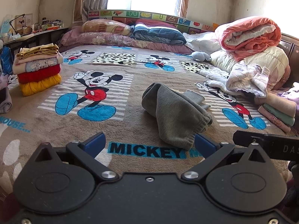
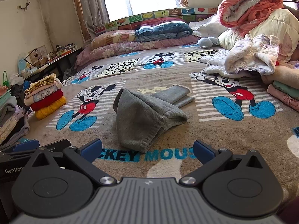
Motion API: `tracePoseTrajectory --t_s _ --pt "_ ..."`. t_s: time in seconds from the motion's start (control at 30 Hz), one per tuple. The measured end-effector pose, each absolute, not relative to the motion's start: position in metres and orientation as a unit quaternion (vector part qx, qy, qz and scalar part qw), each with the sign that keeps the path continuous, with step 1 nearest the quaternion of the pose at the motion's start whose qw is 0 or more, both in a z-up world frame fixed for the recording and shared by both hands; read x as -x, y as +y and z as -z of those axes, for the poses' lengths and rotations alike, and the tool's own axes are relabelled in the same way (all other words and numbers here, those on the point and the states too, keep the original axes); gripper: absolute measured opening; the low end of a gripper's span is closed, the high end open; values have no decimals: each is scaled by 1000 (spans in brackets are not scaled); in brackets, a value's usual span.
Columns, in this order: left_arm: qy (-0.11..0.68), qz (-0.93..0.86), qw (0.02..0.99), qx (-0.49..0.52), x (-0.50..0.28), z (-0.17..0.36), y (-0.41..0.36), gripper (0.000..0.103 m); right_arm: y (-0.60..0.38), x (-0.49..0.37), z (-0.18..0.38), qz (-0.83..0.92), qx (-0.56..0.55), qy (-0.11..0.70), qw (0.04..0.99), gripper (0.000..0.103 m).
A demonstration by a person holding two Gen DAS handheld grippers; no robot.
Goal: Fold clothes
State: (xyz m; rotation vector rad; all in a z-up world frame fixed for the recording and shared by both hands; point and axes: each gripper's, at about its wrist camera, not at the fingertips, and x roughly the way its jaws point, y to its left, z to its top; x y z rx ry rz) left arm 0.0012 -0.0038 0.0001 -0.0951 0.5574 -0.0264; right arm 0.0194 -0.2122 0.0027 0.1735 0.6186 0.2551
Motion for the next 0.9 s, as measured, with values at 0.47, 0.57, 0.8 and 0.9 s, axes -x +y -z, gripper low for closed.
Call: tracePoseTrajectory --t_s 0.47,0.57,0.8,0.9 --pt "281 18 958 54 -1 4 -2 103 -214 -18 -2 -123 -90 302 941 103" --pt "282 17 958 52 -2 5 -3 103 -215 -18 -2 -122 -91 301 941 103" --pt "285 15 957 53 -4 6 -3 103 -216 -20 3 -123 -93 305 940 103" --pt "286 15 957 52 -5 6 -3 103 -216 -21 4 -124 -93 307 939 103"
